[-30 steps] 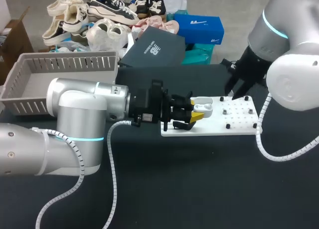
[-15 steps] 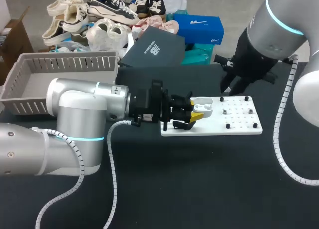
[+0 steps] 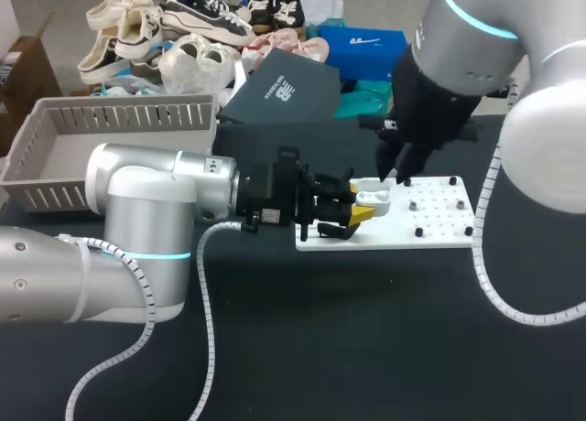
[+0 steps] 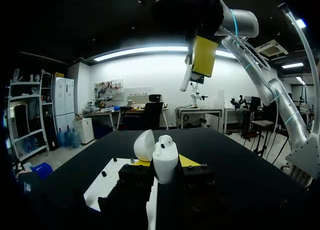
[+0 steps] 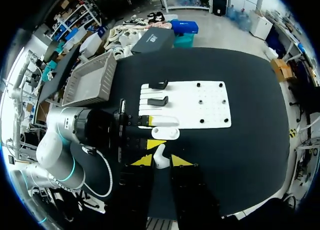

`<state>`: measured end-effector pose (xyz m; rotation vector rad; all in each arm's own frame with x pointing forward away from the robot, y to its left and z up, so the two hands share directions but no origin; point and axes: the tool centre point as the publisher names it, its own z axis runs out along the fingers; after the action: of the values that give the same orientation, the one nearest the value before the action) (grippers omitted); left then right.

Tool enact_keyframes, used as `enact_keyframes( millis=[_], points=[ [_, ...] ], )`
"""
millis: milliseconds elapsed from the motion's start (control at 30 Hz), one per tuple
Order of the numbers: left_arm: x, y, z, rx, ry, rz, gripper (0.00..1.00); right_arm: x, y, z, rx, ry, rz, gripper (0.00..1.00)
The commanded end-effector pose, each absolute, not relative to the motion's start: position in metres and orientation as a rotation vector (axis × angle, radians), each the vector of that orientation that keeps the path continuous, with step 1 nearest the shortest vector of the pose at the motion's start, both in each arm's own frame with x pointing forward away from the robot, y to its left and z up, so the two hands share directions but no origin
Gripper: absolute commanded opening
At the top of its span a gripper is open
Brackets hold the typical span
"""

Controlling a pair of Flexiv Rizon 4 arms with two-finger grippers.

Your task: Pick up each earbud case from the left stands, insert the matching earbuds, close the lid, and place the case in the box.

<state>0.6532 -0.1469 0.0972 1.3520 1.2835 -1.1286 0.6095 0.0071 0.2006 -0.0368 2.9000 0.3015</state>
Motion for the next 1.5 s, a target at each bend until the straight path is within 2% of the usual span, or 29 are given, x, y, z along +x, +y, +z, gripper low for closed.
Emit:
enact_keyframes(
  millis=[33,333,633,1500],
  points=[
    [0.653,-0.148,0.096,1.349,1.283,-1.126,0.00,0.618,0.019,0.199,-0.124,3.056,0.292,0.00],
    [0.653,-0.148,0.096,1.349,1.283,-1.126,0.00,0.618,0.028,0.183,-0.262,3.156,0.280,0.00],
    [0.653,-0.148,0.096,1.349,1.283,-1.126,0.00,0.631,0.024,0.175,-0.148,3.134,0.241,0.00],
    [0.653,-0.148,0.096,1.349,1.283,-1.126,0.00,0.636,0.024,0.169,-0.227,3.158,0.299,0.00]
  ],
)
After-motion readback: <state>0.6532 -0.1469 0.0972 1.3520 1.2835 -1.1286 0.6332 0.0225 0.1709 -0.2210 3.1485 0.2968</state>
